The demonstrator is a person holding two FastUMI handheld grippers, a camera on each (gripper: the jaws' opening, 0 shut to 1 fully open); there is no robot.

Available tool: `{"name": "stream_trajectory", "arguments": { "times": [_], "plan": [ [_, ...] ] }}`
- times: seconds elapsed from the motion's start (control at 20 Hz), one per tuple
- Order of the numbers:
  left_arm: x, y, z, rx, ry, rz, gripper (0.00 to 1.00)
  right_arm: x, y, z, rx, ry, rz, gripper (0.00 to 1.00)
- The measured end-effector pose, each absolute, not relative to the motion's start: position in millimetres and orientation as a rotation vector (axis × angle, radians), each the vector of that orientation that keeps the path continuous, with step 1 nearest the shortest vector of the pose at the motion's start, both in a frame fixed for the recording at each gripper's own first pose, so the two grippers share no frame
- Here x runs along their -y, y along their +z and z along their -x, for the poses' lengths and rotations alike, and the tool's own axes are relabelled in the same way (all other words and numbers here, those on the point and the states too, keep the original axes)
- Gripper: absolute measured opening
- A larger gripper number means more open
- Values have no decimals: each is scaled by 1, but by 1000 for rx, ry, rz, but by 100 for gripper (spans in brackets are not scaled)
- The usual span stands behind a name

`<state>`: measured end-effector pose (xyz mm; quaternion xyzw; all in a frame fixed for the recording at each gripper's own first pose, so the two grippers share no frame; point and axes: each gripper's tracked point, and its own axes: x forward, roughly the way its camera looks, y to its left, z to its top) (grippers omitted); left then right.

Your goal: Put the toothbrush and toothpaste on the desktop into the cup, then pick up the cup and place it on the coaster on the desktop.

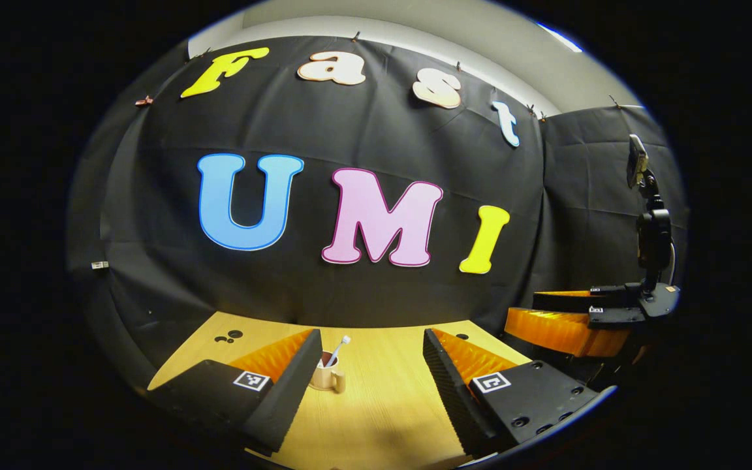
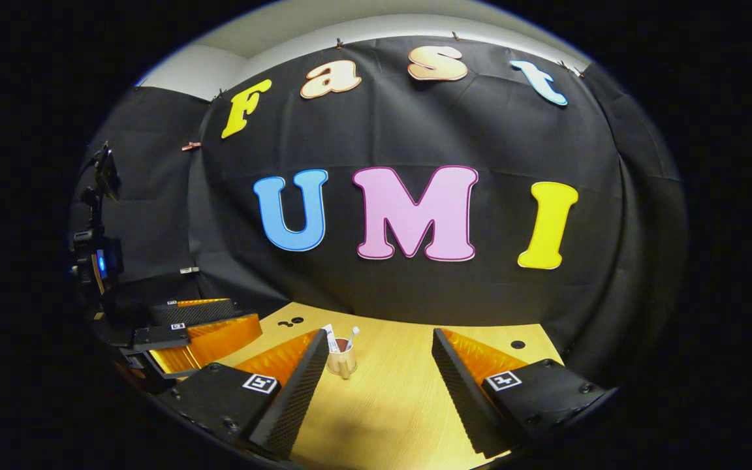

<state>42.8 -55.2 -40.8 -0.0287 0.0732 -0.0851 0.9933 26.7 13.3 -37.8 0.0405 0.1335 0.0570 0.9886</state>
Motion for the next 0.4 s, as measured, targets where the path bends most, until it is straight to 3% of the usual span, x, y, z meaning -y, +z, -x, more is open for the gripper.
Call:
{"name": "stream_trajectory", "arguments": {
  "times": [0.4],
  "plan": [
    [53,-53,-52,-178,-128,57,97,-17,-56,-34,-305,156,-114,98]
  ]
}}
